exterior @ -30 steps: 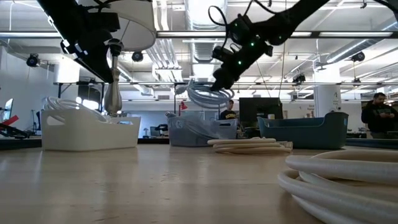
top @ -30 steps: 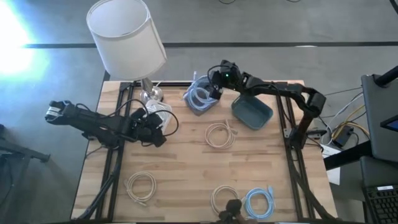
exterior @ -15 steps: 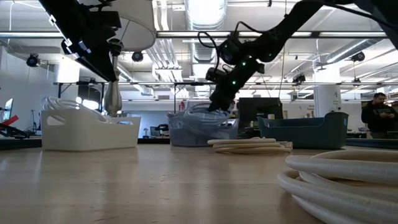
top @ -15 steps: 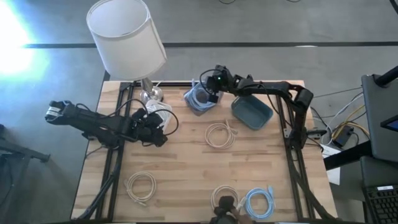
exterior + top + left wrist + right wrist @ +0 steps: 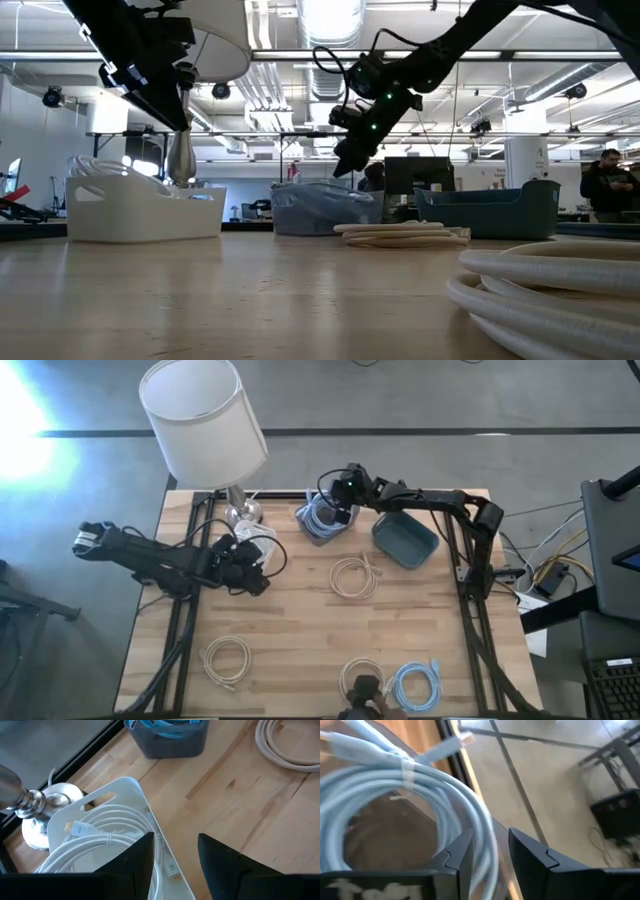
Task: Sort HDMI cables
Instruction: Put the top right light brown HDMI cable into the green bin
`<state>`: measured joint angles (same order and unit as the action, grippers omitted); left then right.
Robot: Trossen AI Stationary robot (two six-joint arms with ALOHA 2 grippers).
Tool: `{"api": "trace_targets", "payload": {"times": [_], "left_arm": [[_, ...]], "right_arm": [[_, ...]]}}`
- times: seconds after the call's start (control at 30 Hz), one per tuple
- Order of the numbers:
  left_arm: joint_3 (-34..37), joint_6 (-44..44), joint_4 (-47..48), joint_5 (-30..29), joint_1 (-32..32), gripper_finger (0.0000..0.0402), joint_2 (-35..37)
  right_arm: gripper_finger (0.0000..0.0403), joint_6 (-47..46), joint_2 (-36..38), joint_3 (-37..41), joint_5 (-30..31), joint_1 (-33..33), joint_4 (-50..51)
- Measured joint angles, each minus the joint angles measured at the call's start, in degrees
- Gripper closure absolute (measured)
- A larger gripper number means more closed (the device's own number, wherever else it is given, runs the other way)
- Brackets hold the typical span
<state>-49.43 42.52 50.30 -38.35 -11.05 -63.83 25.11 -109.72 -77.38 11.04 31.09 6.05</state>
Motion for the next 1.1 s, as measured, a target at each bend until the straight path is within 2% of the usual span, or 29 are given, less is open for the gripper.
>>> {"api": "trace_targets", "payload": {"times": [0.2,0.47,0.6,0.77,0.87,1.0,1.1], "left_arm": [[0.0,0.0,-0.2,0.0,0.0,0.0245,0.0],[0.0,0.0,-0.4,0.0,0.0,0.0245,0.0],[0.0,0.0,-0.5,0.0,0.0,0.0245,0.0],[0.0,0.0,-0.9,0.0,0.0,0.0245,0.0],[0.0,-0.1,-0.9,0.0,0.0,0.0245,0.0],[0.0,0.6,-1.1,0.0,0.0,0.0245,0.0],[0.0,1.2,-1.3,0.0,0.0,0.0245,0.0]], "right_arm": [[0.0266,-3.9,3.4,-2.7,2.4,-2.3,5.8],[0.0282,-14.9,10.1,-8.8,2.0,-10.8,28.3],[0.0284,-19.1,12.4,-9.0,0.5,-15.9,36.0],[0.0278,-26.7,13.3,-5.9,-1.6,-20.8,39.1],[0.0274,-25.8,13.0,-2.8,-5.4,-23.1,39.2],[0.0273,-26.5,12.4,1.4,-15.2,-26.1,39.0],[0.0277,-26.7,11.5,4.2,-17.4,-28.5,38.1]]}}
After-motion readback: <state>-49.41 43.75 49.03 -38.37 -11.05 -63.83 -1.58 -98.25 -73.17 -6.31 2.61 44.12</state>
